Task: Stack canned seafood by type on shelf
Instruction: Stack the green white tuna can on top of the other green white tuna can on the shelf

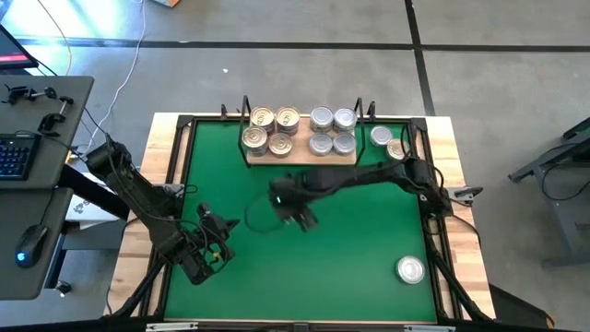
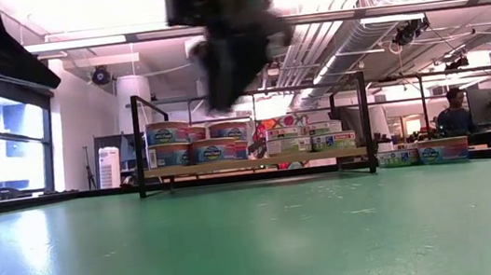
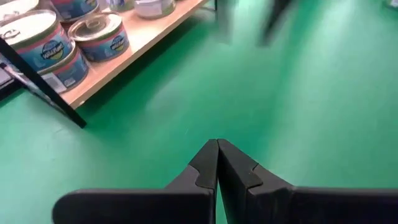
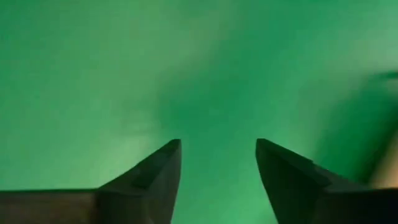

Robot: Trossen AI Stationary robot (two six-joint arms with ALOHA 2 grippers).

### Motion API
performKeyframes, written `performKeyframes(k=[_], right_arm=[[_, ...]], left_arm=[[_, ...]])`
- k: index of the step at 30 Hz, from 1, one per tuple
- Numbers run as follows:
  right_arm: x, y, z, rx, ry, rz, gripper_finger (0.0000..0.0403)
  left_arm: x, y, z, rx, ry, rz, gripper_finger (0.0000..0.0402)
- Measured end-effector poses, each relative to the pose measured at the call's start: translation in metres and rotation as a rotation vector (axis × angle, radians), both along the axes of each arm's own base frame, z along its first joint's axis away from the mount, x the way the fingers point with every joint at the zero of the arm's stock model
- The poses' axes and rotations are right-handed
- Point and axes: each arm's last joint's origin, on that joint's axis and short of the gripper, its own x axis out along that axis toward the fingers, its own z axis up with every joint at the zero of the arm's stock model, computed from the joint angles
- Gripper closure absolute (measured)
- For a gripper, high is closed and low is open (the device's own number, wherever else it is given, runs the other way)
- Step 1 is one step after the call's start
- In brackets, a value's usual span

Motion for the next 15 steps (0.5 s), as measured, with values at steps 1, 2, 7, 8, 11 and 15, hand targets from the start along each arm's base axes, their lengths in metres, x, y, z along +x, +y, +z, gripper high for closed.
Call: performKeyframes(k=[1,2,7,8,11,15], right_arm=[[-0.007,0.009,-0.005,0.027,0.062,0.000,0.0206],[-0.016,0.017,-0.007,0.060,0.110,-0.002,0.0215],[-0.056,0.048,-0.028,0.171,0.249,-0.043,0.0258],[-0.066,0.052,-0.032,0.175,0.269,-0.062,0.0266],[-0.097,0.055,-0.039,0.192,0.302,-0.157,0.0285],[-0.142,0.050,-0.046,0.226,0.301,-0.306,0.0302]], left_arm=[[0.000,-0.001,0.000,0.006,-0.011,-0.004,0.0401],[0.000,-0.002,0.001,0.011,-0.021,-0.008,0.0401],[0.001,-0.004,0.002,0.041,-0.048,-0.028,0.0401],[0.002,-0.004,0.002,0.046,-0.051,-0.031,0.0402],[0.002,-0.005,0.003,0.070,-0.066,-0.035,0.0401],[0.003,-0.004,0.004,0.095,-0.087,-0.027,0.0401]])
